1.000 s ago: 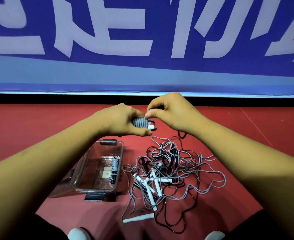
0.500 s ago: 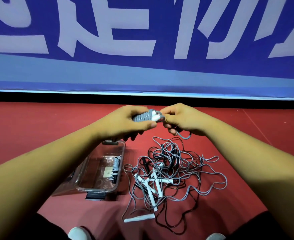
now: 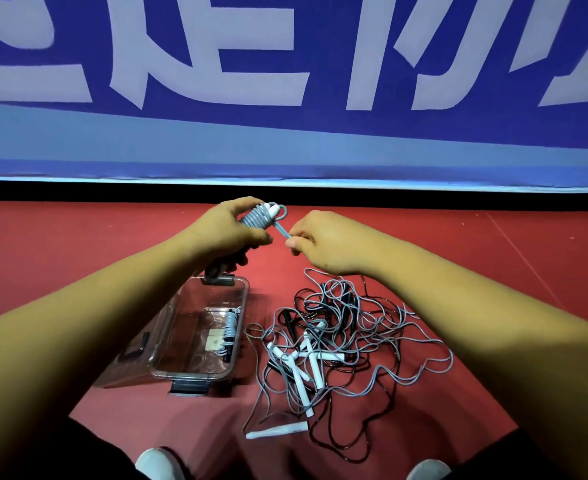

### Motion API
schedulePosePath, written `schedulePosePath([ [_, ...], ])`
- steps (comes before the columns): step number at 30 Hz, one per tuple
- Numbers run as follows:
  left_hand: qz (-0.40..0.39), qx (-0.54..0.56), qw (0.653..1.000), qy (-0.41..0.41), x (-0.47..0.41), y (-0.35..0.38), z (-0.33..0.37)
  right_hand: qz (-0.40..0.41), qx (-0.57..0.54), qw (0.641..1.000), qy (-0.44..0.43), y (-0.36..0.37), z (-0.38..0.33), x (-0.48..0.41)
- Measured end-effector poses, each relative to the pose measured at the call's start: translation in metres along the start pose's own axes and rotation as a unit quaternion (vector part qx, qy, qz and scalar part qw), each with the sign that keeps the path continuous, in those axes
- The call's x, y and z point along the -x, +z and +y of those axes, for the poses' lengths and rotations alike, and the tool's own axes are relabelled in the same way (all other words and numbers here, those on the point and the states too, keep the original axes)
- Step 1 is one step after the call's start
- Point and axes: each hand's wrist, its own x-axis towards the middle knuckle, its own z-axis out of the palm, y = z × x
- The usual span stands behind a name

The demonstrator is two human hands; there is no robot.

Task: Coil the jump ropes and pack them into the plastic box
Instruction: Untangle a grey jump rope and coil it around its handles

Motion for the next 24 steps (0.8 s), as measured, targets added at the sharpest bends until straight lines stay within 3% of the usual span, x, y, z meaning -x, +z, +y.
schedulePosePath([
  [4, -0.015, -0.158, 0.987, 0.038, -0.003, 0.002, -0.003, 0.005, 0.113, 0.993, -0.032, -0.004, -0.006, 0.010],
  [9, -0.220, -0.269, 0.937, 0.023, 0.008, 0.006, 0.001, 0.057, 0.188, 0.975, -0.107, -0.001, -0.009, 0.019],
  [12, -0.248, -0.342, 0.903, 0.072, 0.013, 0.010, 0.009, 0.052, 0.080, 0.985, -0.144, 0.007, -0.006, 0.014],
  [17, -0.175, -0.416, 0.878, 0.163, 0.007, 0.001, 0.009, 0.102, -0.063, 0.990, -0.079, 0.005, 0.001, 0.010],
  [22, -0.125, -0.402, 0.854, 0.305, 0.009, -0.007, 0.008, 0.128, -0.201, 0.971, -0.020, -0.002, 0.001, 0.009],
  [24, -0.131, -0.366, 0.867, 0.312, 0.015, -0.006, 0.011, 0.118, -0.284, 0.952, -0.008, -0.003, 0.002, 0.010],
])
